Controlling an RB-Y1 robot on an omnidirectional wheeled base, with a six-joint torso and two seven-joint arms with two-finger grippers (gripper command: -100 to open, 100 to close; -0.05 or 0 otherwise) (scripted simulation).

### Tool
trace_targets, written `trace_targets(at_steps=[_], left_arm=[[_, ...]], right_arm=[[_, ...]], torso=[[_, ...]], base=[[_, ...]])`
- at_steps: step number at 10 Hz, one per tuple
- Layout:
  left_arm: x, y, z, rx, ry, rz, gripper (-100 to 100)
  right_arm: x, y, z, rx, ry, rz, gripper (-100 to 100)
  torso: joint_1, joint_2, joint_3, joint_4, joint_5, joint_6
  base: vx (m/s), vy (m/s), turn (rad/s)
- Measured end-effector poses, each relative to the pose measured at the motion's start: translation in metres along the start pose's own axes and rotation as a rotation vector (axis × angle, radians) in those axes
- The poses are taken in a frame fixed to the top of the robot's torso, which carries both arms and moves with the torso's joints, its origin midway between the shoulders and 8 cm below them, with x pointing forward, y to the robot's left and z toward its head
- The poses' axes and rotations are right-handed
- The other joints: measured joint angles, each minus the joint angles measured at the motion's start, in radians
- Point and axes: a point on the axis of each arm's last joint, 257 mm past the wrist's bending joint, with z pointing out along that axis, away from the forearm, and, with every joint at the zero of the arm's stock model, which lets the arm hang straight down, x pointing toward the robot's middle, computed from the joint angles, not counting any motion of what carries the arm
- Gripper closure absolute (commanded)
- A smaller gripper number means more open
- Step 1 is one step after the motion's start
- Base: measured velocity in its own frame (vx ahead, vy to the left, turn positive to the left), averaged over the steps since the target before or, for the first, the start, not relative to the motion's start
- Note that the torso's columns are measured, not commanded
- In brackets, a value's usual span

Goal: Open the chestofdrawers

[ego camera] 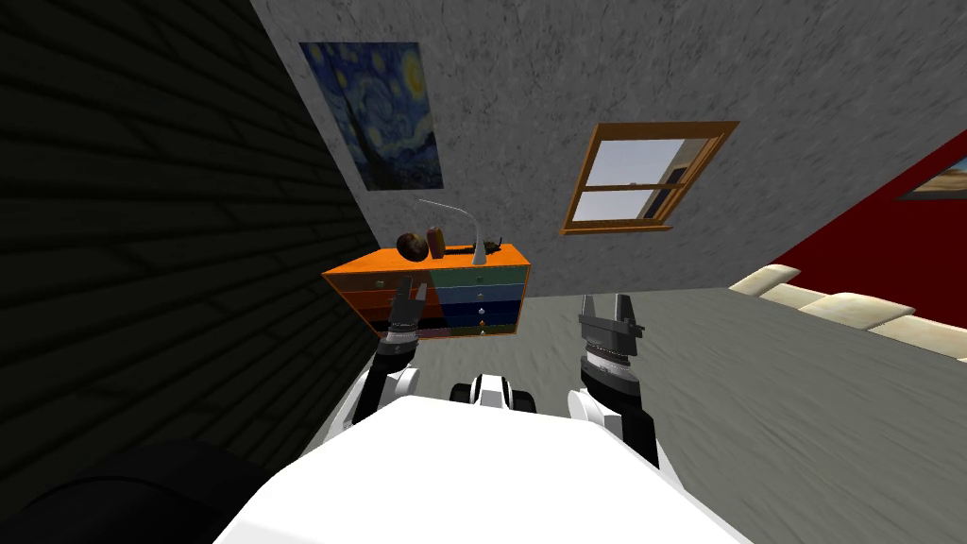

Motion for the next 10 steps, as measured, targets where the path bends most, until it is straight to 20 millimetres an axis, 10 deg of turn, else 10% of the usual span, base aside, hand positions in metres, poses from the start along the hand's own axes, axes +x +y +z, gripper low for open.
trace_targets(at_steps=[10], left_arm=[[0.008,0.067,-0.026,-0.063,0.088,0.048,-100]], right_arm=[[0.000,0.000,0.000,0.000,0.000,0.000,0]], torso=[[0.000,0.001,0.000,0.000,0.000,0.000]], base=[[0.083,-0.027,0.000]])
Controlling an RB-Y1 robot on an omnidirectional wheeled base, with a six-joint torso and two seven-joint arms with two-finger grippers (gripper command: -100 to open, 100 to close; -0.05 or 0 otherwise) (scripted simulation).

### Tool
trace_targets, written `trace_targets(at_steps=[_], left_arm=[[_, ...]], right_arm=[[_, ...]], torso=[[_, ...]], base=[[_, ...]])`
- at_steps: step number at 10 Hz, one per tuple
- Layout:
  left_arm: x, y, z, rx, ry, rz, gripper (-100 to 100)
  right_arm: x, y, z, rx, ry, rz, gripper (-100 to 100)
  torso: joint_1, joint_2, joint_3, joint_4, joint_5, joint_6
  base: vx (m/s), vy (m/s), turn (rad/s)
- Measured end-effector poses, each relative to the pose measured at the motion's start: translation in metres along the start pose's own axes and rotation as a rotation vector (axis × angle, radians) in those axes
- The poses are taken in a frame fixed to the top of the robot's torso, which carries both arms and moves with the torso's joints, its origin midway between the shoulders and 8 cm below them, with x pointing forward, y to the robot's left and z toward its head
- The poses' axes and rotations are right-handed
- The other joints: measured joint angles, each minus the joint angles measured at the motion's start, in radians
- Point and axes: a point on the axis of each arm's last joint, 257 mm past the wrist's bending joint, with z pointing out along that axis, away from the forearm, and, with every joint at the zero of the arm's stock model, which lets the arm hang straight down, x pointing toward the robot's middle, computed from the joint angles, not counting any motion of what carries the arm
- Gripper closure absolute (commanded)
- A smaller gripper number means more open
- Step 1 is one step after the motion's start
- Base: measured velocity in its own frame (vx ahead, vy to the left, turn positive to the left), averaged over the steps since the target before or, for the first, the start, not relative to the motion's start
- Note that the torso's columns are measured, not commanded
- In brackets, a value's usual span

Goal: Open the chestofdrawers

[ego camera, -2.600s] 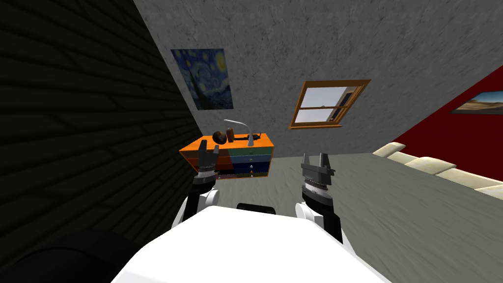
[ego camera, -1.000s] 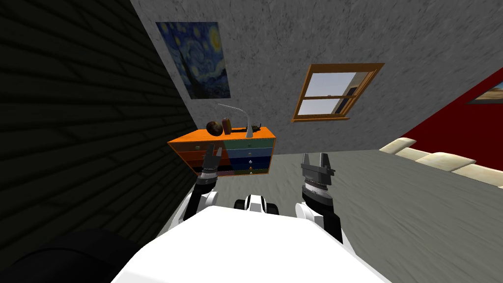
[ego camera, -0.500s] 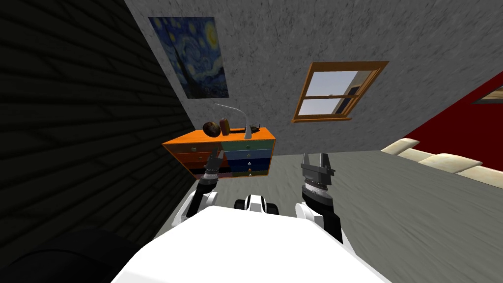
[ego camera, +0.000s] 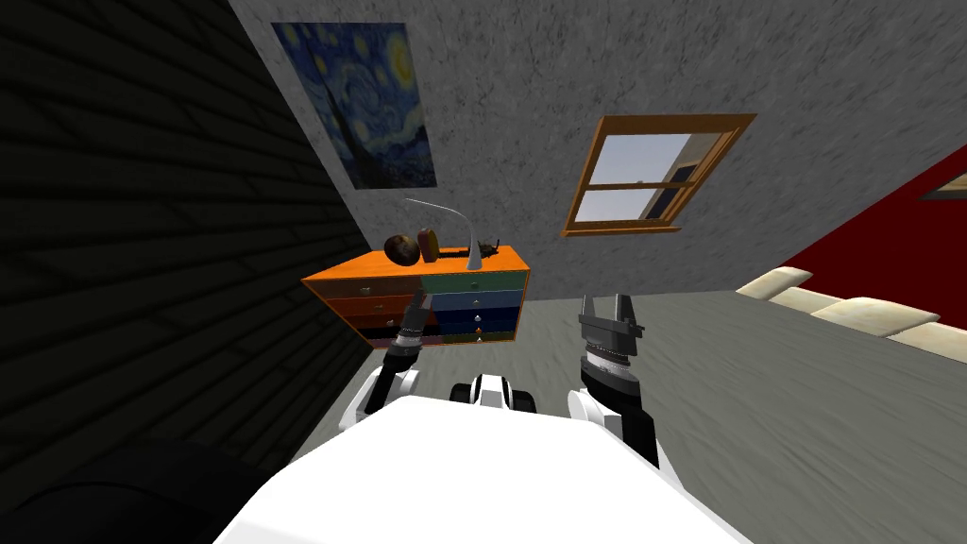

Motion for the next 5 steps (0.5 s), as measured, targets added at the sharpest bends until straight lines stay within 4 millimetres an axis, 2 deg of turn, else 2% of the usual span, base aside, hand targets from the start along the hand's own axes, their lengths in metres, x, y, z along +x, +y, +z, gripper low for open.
trace_targets(at_steps=[5], left_arm=[[0.003,0.034,-0.016,-0.037,0.012,0.009,-100]], right_arm=[[0.000,0.000,0.000,0.000,0.000,0.000,0]], torso=[[0.001,0.001,0.001,0.000,0.000,0.000]], base=[[0.072,-0.028,-0.001]])
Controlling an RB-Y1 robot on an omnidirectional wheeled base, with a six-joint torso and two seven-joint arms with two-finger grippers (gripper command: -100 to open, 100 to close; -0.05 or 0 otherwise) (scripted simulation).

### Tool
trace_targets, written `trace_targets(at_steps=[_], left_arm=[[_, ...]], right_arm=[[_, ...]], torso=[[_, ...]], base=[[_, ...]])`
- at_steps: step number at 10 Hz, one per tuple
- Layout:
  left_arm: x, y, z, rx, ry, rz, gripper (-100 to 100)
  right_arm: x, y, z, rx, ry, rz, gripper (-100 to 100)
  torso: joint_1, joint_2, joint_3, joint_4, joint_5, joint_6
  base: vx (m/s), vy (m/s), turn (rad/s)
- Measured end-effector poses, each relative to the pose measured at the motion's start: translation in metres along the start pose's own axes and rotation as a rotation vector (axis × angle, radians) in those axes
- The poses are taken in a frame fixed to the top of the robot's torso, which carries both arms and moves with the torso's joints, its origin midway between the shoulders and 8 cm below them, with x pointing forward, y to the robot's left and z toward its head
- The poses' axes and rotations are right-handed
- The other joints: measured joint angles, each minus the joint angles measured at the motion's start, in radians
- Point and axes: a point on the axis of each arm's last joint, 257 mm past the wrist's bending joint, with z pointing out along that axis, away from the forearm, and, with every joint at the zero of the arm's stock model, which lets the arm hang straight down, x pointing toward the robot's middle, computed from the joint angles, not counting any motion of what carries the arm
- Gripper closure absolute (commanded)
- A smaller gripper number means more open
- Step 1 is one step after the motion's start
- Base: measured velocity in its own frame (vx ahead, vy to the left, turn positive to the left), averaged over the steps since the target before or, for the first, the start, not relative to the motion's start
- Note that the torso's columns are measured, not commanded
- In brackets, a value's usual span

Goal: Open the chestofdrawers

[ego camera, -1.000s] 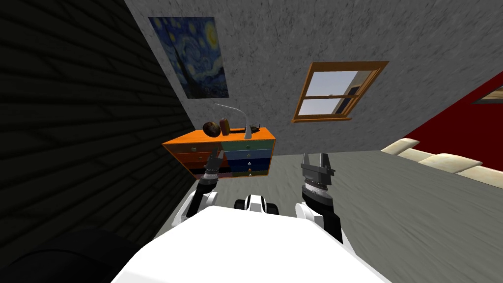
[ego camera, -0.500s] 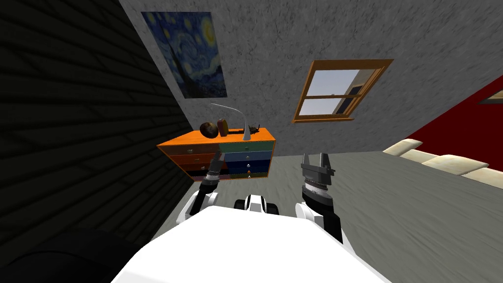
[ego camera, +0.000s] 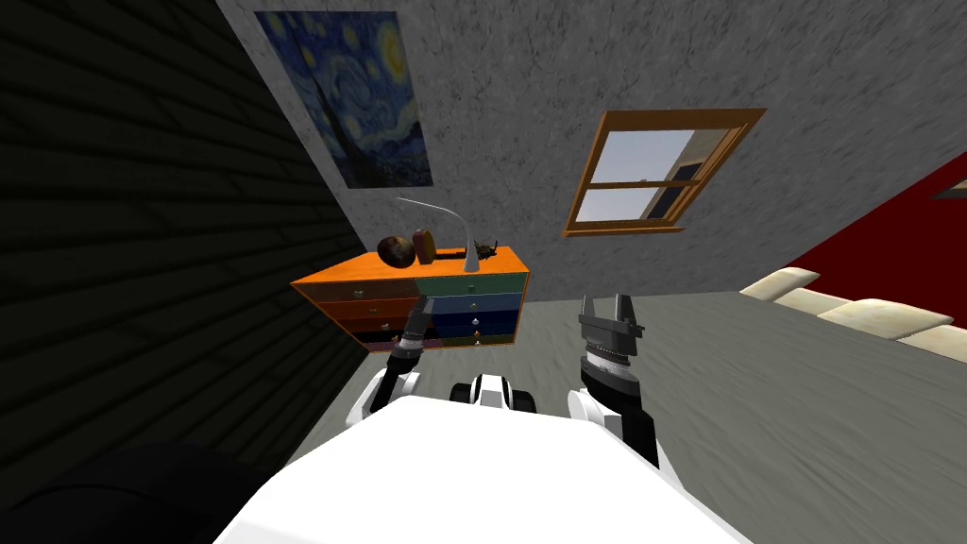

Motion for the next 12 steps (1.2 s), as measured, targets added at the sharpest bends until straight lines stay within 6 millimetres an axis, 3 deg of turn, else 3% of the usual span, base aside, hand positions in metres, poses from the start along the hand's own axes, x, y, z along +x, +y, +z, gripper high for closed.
trace_targets(at_steps=[12], left_arm=[[0.004,0.077,-0.045,-0.088,0.014,0.013,-100]], right_arm=[[0.000,0.000,0.000,0.000,0.000,0.000,0]], torso=[[0.000,0.001,0.001,0.000,0.000,0.000]], base=[[0.089,-0.030,0.000]])
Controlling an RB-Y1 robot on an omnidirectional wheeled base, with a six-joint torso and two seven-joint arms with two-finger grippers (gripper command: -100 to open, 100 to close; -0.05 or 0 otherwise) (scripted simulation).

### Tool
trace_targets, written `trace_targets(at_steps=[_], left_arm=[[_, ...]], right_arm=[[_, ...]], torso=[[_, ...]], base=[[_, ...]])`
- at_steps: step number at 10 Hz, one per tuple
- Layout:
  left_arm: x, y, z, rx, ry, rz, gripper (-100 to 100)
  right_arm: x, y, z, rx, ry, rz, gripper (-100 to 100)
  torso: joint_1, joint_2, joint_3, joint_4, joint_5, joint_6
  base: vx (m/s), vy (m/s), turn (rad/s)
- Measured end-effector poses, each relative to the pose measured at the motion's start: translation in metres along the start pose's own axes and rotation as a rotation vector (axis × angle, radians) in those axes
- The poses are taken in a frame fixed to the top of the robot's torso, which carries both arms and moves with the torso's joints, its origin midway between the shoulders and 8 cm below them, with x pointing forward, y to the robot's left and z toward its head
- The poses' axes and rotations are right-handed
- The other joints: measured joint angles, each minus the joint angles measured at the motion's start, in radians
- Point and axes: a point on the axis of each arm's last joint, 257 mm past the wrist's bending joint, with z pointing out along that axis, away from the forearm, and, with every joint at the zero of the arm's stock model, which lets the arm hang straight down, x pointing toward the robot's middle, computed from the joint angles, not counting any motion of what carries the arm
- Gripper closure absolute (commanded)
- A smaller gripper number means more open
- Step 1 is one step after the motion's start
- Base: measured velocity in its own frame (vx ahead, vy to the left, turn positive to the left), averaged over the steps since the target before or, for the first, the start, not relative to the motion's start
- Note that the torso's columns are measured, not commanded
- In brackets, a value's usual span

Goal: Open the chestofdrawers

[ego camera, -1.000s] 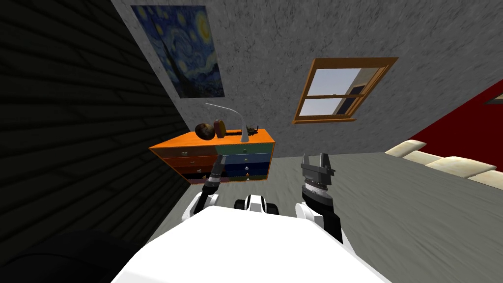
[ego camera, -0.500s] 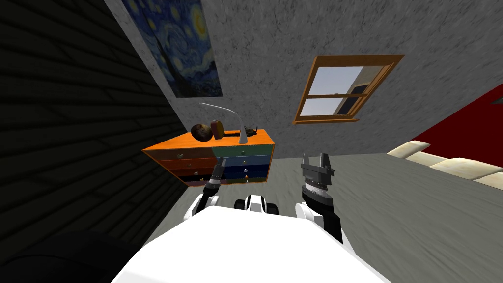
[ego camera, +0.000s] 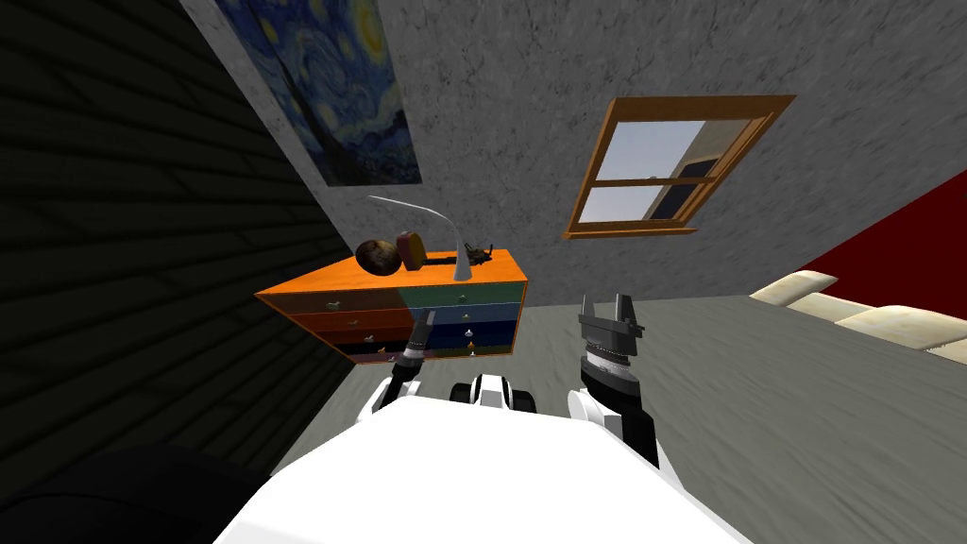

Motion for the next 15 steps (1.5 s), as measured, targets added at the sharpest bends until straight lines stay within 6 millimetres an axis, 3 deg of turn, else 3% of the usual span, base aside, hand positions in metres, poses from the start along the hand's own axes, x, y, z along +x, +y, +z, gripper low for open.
trace_targets(at_steps=[15], left_arm=[[0.021,0.074,-0.060,-0.110,-0.029,-0.039,-100]], right_arm=[[0.000,0.000,0.000,0.000,0.000,0.000,0]], torso=[[-0.002,-0.001,-0.001,0.000,-0.001,0.000]], base=[[0.081,-0.027,0.000]])
